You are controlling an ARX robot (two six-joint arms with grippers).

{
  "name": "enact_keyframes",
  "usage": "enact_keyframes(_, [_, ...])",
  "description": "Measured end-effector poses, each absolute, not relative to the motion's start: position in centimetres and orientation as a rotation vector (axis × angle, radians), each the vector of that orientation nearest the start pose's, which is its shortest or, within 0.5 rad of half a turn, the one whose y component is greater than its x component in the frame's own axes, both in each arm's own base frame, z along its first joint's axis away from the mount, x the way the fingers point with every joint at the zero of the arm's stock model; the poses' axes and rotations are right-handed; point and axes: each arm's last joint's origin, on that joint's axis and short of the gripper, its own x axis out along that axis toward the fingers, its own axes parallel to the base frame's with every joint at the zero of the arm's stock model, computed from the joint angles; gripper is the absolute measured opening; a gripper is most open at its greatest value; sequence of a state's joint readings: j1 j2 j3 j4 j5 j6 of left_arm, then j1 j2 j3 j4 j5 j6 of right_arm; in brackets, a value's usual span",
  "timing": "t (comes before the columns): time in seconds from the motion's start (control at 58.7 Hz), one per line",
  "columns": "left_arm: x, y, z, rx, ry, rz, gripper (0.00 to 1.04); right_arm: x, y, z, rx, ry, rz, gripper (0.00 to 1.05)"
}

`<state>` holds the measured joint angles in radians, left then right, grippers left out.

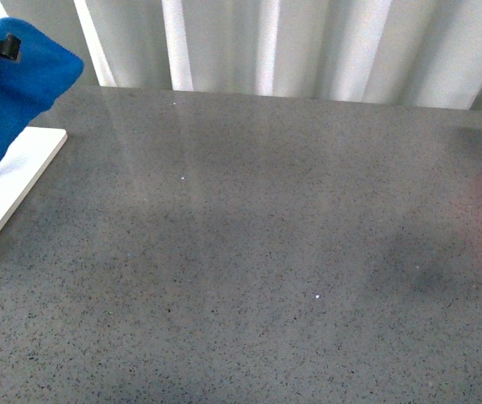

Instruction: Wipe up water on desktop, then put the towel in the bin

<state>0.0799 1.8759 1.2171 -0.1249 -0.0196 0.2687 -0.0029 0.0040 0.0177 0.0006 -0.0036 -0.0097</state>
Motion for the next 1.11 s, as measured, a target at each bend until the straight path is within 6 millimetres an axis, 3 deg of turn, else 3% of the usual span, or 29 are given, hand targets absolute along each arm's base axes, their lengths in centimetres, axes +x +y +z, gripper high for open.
enact_keyframes(0.273, [38.9, 2.8, 21.1, 0.203, 0.721, -0.044, 0.04, 9.7, 0.0, 16.9, -0.01, -0.014, 0.001, 0.98])
enact_keyframes(0.443, [37.1, 1.4, 24.1, 0.147, 0.64, -0.151, 0.04, 9.7, 0.0, 16.9, -0.01, -0.014, 0.001, 0.98])
enact_keyframes(0.63, [34.6, -2.0, 27.8, 0.051, 0.523, -0.348, 0.04, 9.7, 0.0, 16.9, -0.01, -0.014, 0.0, 0.98])
enact_keyframes(0.766, [31.8, -6.7, 30.3, -0.086, 0.425, -0.589, 0.04, 9.7, 0.0, 16.9, -0.01, -0.014, 0.001, 0.98])
enact_keyframes(0.852, [30.9, -9.2, 30.5, -0.145, 0.399, -0.672, 0.04, 9.7, 0.0, 16.9, -0.01, -0.014, 0.001, 0.98])
enact_keyframes(0.988, [30.7, -13.3, 28.8, -0.146, 0.444, -0.71, 0.04, 9.7, 0.0, 16.9, -0.01, -0.014, 0.001, 0.98])
enact_keyframes(1.107, [31.1, -14.3, 27.4, -0.141, 0.486, -0.7, 0.04, 9.7, 0.0, 16.9, -0.01, -0.014, 0.0, 0.98])
